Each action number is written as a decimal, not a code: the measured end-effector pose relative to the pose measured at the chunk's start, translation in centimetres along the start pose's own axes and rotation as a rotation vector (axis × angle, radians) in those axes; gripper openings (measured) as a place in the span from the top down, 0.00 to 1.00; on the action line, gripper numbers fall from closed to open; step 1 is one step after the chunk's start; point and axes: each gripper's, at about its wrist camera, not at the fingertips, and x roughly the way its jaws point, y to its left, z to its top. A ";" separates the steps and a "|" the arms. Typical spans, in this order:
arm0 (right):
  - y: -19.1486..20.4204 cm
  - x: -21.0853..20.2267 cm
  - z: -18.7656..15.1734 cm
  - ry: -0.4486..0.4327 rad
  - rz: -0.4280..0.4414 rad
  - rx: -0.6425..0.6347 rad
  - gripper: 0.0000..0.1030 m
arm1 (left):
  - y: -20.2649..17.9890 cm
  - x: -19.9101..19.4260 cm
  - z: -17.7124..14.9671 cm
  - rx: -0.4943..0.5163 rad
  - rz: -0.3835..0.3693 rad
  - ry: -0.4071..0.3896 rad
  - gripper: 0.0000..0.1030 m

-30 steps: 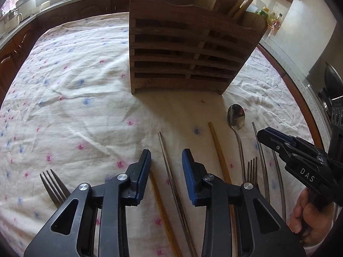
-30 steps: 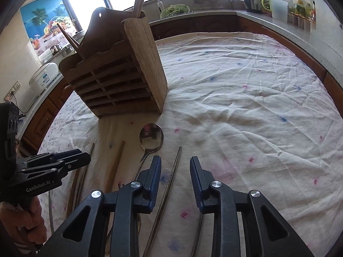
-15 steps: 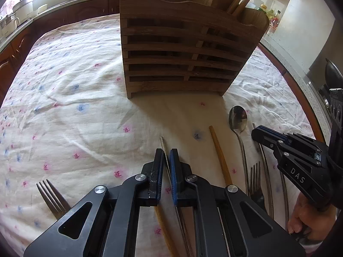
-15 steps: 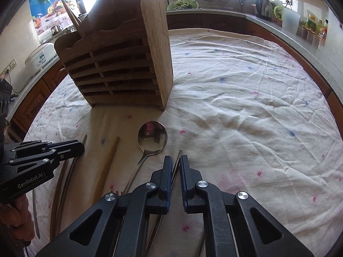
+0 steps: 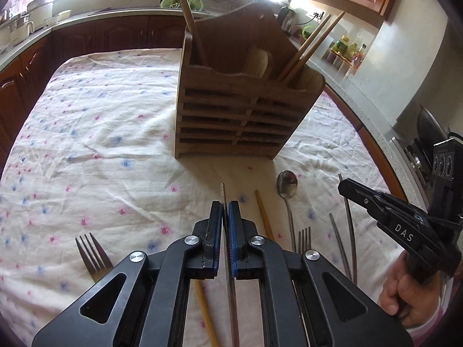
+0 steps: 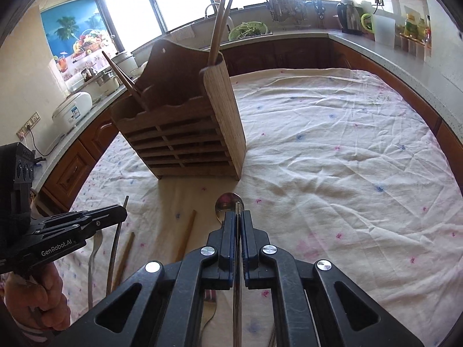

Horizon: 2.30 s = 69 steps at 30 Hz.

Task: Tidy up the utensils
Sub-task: 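Lift both held metal chopsticks and lower them into the wooden holder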

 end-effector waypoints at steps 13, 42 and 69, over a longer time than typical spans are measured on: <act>1.0 -8.0 1.5 -0.176 0.067 0.018 0.96 | -1.2 -9.3 0.2 0.000 -0.071 -0.190 0.96; 2.3 -13.0 5.7 -0.350 0.096 -0.015 0.96 | -1.0 -14.7 2.5 -0.007 -0.085 -0.377 0.97; 2.6 -9.1 17.6 -0.500 0.057 -0.024 0.96 | 1.7 -12.1 15.2 -0.008 0.012 -0.607 0.97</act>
